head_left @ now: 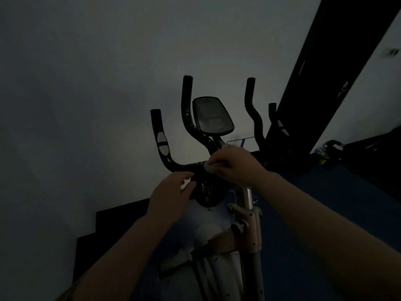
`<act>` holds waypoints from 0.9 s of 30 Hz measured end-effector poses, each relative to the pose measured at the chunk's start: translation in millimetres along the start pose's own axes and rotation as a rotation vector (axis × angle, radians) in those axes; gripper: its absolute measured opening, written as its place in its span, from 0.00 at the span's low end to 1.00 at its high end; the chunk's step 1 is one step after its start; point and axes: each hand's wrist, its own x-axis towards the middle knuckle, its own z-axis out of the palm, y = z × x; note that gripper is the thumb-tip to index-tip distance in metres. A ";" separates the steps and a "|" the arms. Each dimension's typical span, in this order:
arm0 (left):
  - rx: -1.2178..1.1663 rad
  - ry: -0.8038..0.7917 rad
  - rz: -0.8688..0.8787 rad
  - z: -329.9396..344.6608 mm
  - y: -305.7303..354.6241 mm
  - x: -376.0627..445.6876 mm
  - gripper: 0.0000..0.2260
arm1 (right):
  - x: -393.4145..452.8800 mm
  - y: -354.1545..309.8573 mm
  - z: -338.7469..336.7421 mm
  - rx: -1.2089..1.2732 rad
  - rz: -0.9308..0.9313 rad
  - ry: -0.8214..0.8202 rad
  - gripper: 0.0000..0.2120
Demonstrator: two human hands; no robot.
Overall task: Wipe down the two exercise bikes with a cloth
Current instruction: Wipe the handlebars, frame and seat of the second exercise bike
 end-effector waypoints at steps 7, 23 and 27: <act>-0.066 -0.026 -0.003 1.7 -12.5 13.7 0.12 | 10.0 10.0 -15.6 0.001 -0.007 -0.308 0.06; -0.220 -0.064 -0.033 0.6 -18.9 20.5 0.11 | 11.4 2.1 -27.0 0.037 0.044 -0.236 0.07; -0.309 -0.052 -0.060 1.4 -18.4 19.3 0.10 | 4.1 -8.4 26.6 0.013 -0.046 0.105 0.08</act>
